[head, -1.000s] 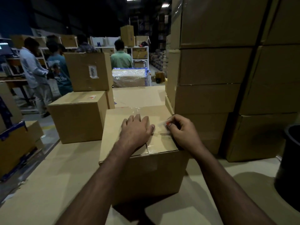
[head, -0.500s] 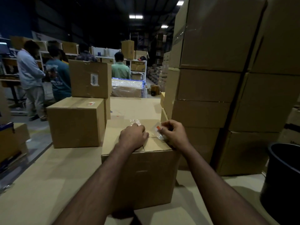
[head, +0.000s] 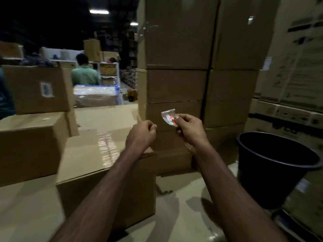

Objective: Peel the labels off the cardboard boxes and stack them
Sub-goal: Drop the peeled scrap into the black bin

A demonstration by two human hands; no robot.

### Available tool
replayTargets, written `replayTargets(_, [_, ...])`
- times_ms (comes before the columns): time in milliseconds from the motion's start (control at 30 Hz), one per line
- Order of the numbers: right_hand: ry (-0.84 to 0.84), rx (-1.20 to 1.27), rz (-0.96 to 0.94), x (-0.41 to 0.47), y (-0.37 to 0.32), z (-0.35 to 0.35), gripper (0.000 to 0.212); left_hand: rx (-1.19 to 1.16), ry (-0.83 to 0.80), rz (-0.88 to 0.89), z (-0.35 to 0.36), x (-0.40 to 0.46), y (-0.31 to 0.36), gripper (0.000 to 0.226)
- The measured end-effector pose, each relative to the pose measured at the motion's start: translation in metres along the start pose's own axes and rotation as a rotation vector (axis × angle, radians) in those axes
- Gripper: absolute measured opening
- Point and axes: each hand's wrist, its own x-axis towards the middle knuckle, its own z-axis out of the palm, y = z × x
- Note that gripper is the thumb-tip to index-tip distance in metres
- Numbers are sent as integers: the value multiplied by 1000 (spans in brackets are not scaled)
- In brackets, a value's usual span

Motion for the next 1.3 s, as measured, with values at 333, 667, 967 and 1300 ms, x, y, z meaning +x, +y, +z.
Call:
replayTargets(333, [743,-765,-412,4,-43,-242,10,-266,-415,384,143,-5,175,26])
replayTargets(667, [341,-1501,48,12,-11,-310,27,-215,-539,497,193,-10,208,21])
replayTargets(967, [411,-1356,-207,8,-8,-260,19,-242,-482,458,161,-6,174,22])
replayTargets(1300, [55,-961,-602,1,27,-80,13,-103,-176,295,16,-17,61,23])
